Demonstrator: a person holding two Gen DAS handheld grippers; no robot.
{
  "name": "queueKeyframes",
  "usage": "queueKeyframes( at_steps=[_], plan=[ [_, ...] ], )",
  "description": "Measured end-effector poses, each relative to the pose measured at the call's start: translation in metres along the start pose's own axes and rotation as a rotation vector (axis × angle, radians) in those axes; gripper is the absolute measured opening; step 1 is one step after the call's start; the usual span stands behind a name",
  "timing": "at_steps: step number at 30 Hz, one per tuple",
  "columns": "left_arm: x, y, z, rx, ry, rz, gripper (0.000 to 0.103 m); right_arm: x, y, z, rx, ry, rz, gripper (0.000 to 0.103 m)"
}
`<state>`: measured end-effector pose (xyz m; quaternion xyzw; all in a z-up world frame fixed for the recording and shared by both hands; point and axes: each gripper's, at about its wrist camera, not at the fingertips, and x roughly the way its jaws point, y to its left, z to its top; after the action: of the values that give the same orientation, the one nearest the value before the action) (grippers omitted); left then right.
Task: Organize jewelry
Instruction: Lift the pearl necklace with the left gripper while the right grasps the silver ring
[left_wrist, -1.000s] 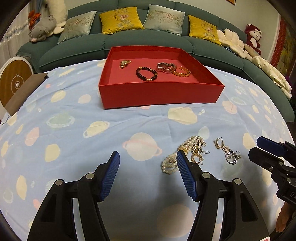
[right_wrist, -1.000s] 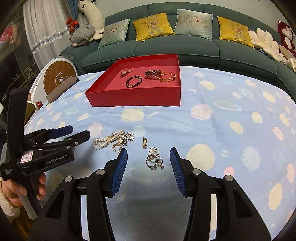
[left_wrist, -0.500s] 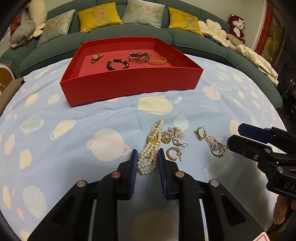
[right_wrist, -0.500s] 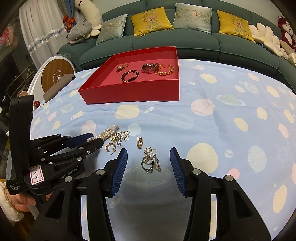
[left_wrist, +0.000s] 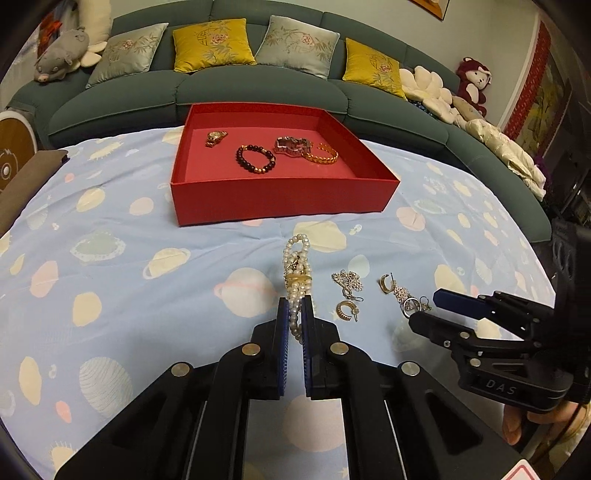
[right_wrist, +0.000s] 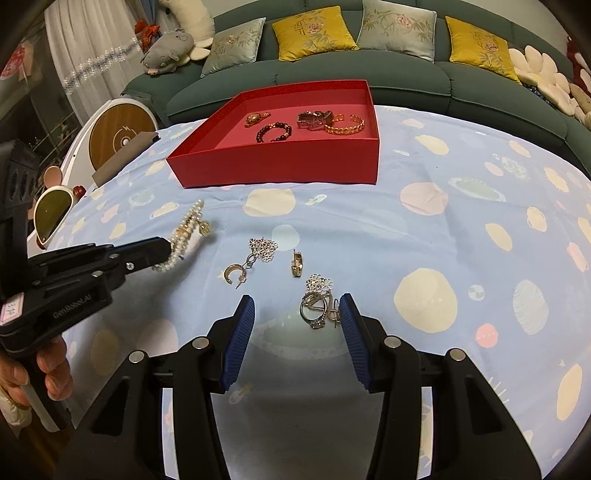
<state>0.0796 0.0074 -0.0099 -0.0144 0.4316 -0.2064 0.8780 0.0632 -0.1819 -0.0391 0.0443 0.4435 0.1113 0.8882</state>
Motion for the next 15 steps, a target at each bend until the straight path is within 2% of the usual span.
queueKeyframes(
  at_steps=[4,8,15],
  plan=[
    [-0.0120,0.0056,0.0037,-0.022,-0.021,-0.004,0.004,0.0030,-0.0001,-0.0001,0.003,0.006,0.006,0.045],
    [-0.0138,0.0090,0.0033,-0.037,-0.017,-0.008,0.004,0.0069,0.0054,-0.0023,-0.014,0.021,0.018,0.033],
    [-0.0134,0.0075,0.0007,-0.030,-0.008,-0.009,0.005,0.0080,0.0017,-0.0022,0.008,0.021,0.009,0.033]
  ],
)
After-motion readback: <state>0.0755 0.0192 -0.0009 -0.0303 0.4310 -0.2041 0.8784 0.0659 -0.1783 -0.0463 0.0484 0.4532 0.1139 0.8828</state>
